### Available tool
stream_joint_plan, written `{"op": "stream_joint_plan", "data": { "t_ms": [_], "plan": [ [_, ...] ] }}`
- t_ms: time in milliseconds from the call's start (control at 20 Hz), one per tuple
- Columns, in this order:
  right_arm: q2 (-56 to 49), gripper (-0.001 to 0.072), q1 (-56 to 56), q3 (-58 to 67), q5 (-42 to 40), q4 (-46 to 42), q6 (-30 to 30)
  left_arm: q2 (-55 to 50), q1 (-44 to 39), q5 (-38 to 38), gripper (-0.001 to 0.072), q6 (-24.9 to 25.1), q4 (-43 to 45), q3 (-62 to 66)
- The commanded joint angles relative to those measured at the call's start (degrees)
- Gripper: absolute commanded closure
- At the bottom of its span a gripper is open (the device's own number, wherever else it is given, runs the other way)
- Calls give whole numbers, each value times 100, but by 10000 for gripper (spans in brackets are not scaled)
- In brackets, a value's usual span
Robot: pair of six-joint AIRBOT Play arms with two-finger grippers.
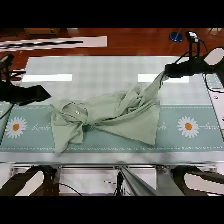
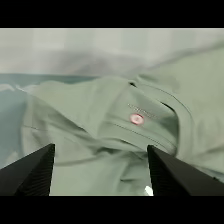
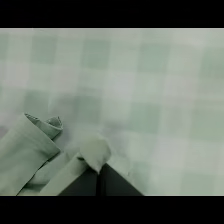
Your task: Fold the shirts.
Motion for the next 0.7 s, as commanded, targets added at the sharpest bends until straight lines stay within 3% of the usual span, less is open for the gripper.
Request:
{"op": "stream_joint_plan", "data": {
  "t_ms": [0,400,650],
  "plan": [
    [2,691,2,-4,87,-94,-72,-7,-385,-402,28,20,-1067,-470],
    [2,690,2,-4,262,-614,-72,-356,-2009,675,28,-439,-1228,-1401],
    [2,691,2,-4,299,-612,-72,-1121,-2457,918,28,-435,-1421,-1401]
  ]
}}
